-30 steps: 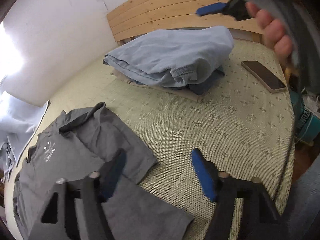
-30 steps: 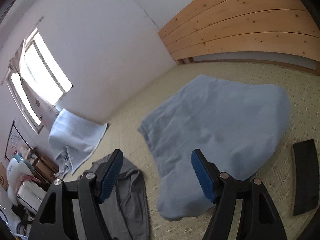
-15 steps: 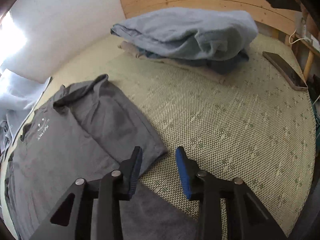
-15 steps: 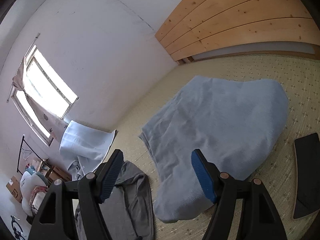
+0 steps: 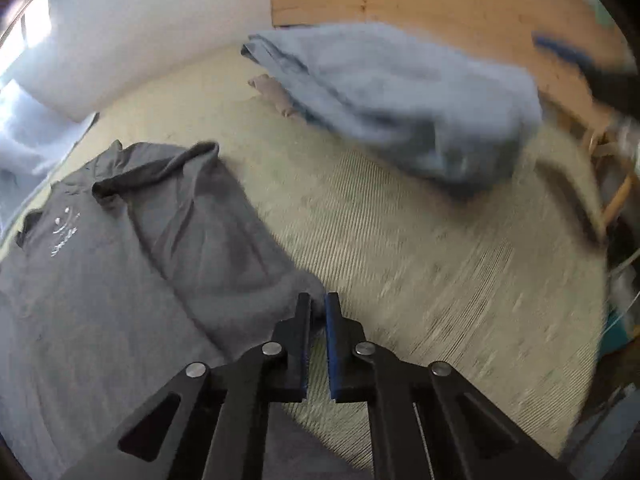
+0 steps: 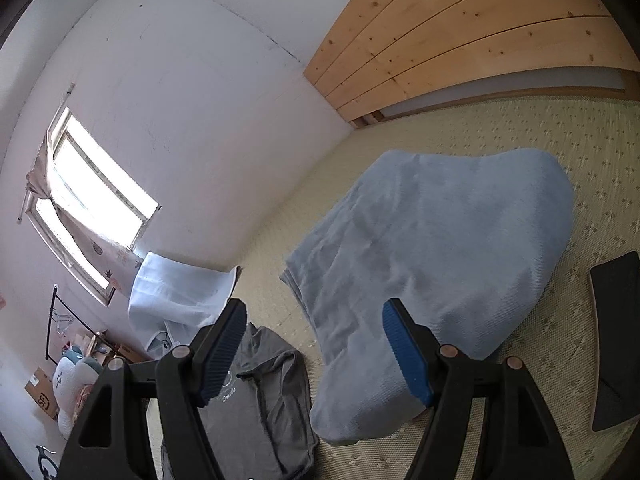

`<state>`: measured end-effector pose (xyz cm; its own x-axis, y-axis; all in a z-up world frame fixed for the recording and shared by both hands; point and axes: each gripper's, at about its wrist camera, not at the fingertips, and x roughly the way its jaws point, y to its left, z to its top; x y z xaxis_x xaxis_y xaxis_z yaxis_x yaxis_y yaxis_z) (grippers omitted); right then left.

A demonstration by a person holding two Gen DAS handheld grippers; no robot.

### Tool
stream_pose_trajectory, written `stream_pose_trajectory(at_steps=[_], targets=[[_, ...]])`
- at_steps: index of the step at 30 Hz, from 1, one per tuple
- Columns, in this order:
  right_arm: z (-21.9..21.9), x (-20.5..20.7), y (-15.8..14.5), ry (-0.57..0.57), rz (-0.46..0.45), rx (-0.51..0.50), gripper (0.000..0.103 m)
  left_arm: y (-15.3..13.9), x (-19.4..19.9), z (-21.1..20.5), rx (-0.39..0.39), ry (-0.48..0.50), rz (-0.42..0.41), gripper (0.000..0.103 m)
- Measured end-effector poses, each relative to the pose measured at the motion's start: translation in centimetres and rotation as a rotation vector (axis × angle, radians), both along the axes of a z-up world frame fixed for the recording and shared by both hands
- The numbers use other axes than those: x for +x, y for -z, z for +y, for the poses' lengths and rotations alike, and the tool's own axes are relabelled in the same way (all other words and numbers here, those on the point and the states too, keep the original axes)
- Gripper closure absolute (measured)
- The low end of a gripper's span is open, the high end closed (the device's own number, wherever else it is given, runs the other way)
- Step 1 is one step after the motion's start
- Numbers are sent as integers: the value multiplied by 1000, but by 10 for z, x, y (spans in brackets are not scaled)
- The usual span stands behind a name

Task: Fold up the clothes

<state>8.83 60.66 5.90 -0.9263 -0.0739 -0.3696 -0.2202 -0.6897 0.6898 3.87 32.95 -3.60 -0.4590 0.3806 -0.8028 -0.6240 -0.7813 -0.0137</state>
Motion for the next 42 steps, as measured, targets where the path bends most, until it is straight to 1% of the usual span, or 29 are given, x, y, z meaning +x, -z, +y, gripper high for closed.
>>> stream_pose_trajectory(at_steps=[3, 6, 9, 11, 12, 14, 16, 17, 19, 21, 23, 24, 26, 27, 28, 29, 30, 31, 32, 33, 34, 36, 39, 42], targets=[[1, 1, 0, -1, 10, -8, 29, -37, -16, 0, 131, -21, -20, 98], [3, 2, 0, 1, 18, -17, 29, -89, -17, -9, 316, -25, -1, 98], [4, 3, 0, -1, 25, -27, 29, -129, -3, -37, 513, -51, 6, 98], [5, 3, 1, -7, 29, -35, 29, -138, 13, -63, 609, -88, -4, 98], [4, 2, 1, -12, 32, -40, 29, -136, 20, -76, 633, -122, -19, 98], [3, 2, 0, -21, 36, -43, 29, -116, 32, -106, 656, -223, -87, 98], [1, 1, -1, -33, 39, -36, 29, -84, 43, -137, 644, -349, -169, 98], [0, 0, -2, -39, 40, -30, 29, -66, 48, -152, 620, -410, -213, 98], [-4, -1, -3, -48, 41, -20, 29, -36, 59, -180, 551, -516, -262, 97], [-8, -3, -5, -57, 42, -11, 29, -18, 70, -202, 487, -590, -280, 98], [-12, -5, -6, -69, 41, 3, 29, -8, 79, -220, 423, -636, -273, 98], [-15, -6, -6, -74, 39, 10, 29, -6, 82, -227, 407, -652, -273, 98], [-19, -9, -7, -83, 34, 24, 29, -1, 86, -238, 348, -687, -274, 93], [-20, -10, -7, -87, 34, 28, 29, -1, 86, -243, 322, -699, -268, 88], [-22, -10, -8, -90, 35, 31, 29, -5, 87, -245, 297, -698, -246, 81], [-23, -11, -8, -94, 35, 34, 29, -9, 88, -246, 273, -693, -222, 76], [-25, -12, -8, -98, 35, 36, 29, -16, 88, -239, 250, -643, -178, 64], [-26, -12, -8, -98, 35, 38, 29, -23, 87, -232, 227, -592, -135, 48], [-27, -13, -8, -99, 35, 39, 29, -30, 87, -225, 204, -542, -92, 41], [-27, -13, -8, -99, 35, 41, 29, -37, 87, -217, 180, -489, -49, 31], [-28, -13, -8, -100, 37, 38, 29, -42, 88, -201, 141, -410, -5, 26], [-28, -14, -8, -101, 39, 35, 29, -50, 92, -167, 64, -253, 80, 25], [-31, -15, -8, -107, 38, 39, 29, -45, 102, -127, -53, -65, 158, 25], [-33, -17, -8, -117, 37, 44, 29, -31, 106, -105, -133, 34, 183, 25]])
